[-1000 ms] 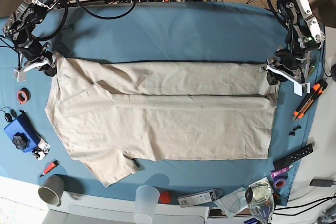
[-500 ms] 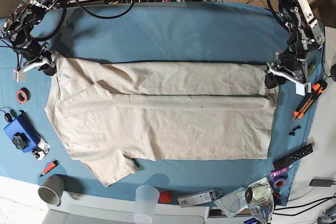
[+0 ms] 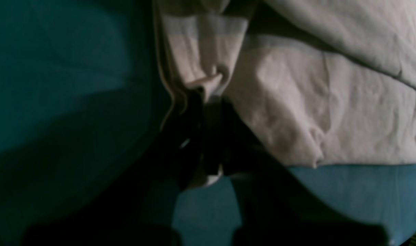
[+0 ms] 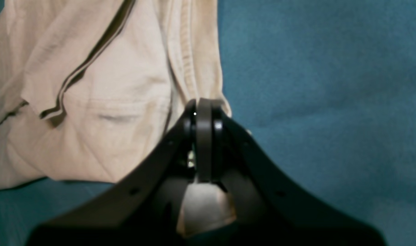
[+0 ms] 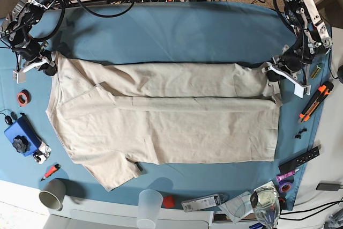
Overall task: Fold the T-shirt properly
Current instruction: 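Drag the folded shirt toward the robot with both grippers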
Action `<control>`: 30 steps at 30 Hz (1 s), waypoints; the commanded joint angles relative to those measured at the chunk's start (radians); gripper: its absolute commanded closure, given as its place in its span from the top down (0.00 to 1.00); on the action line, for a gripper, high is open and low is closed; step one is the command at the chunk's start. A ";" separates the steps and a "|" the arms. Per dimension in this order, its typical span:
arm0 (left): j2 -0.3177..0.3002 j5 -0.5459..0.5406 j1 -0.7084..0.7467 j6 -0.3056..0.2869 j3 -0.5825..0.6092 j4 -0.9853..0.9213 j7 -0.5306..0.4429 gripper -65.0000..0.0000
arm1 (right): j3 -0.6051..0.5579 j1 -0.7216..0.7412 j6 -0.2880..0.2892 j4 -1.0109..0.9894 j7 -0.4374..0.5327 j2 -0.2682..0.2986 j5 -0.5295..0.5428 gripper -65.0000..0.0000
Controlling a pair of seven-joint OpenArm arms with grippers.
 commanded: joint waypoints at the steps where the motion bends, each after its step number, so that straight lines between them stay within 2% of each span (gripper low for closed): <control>1: -0.011 0.042 0.012 0.010 0.002 0.003 0.065 0.00 | 0.002 0.002 0.002 0.008 -0.028 0.021 -0.020 0.00; 10: -0.042 0.031 0.054 0.010 0.001 0.078 0.070 0.00 | 0.054 0.002 0.000 0.124 -0.042 0.032 -0.016 0.00; 14: -0.047 0.030 0.092 0.010 0.002 0.121 0.061 0.00 | 0.055 0.000 -0.004 0.150 -0.101 0.033 0.041 0.00; 17: -0.049 0.031 0.115 0.011 0.001 0.142 0.061 0.00 | 0.058 -0.011 -0.006 0.152 -0.103 0.033 0.055 0.00; 24: -0.130 0.031 0.167 0.010 0.001 0.190 0.061 0.00 | 0.109 -0.082 -0.006 0.185 -0.106 0.034 0.068 0.00; 30: -0.160 0.012 0.195 0.010 0.001 0.190 0.061 0.00 | 0.114 -0.180 -0.006 0.287 -0.102 0.033 0.074 0.00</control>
